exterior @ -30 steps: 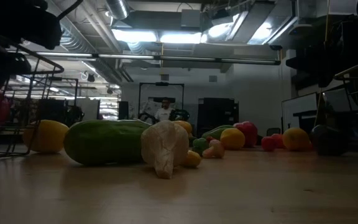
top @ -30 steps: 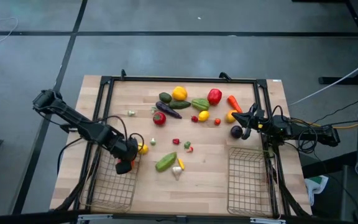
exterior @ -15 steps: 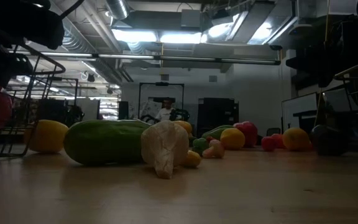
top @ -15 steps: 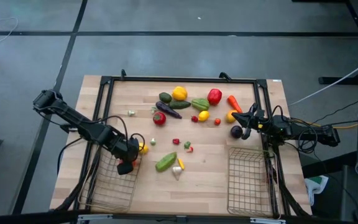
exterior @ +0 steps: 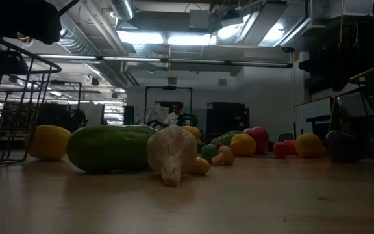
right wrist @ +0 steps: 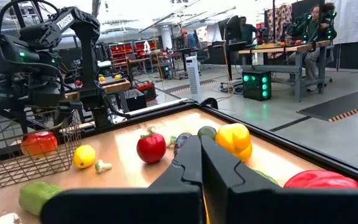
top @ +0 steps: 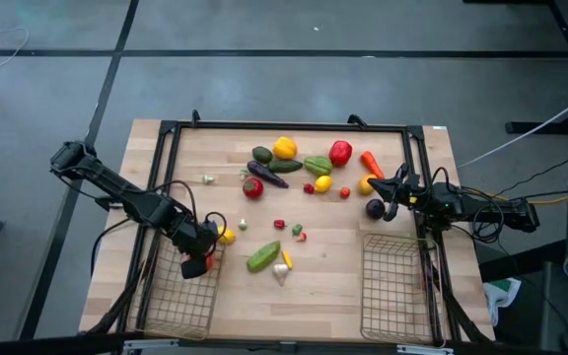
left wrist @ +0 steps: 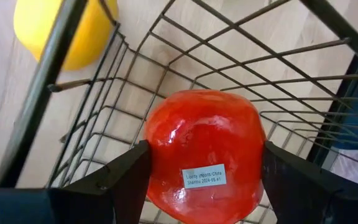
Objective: Sort produce into baskets
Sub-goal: Put the orange tomato into the left wire basket
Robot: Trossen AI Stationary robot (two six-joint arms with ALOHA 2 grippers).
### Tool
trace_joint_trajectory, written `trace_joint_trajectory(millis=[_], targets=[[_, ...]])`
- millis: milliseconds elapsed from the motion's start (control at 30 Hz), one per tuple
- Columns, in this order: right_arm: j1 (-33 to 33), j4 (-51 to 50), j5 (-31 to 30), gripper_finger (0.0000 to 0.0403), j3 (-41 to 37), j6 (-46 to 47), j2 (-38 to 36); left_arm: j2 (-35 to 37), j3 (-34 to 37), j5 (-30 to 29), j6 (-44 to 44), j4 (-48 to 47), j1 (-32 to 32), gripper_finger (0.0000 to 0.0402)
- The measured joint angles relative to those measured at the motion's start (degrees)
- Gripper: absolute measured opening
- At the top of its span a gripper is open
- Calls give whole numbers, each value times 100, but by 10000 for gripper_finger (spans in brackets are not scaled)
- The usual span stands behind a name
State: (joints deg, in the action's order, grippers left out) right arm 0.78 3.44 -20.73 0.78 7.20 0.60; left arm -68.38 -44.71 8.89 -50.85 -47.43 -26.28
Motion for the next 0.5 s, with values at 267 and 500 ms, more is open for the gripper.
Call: trace_joint_trajectory(millis=[267,500], targets=[[0,0,0,1,-1,0,0,0,-2,-143,21,-12,0,300],[-1,0,2,1,-1,0,0,2,-7,-64,90,-25,0,352]])
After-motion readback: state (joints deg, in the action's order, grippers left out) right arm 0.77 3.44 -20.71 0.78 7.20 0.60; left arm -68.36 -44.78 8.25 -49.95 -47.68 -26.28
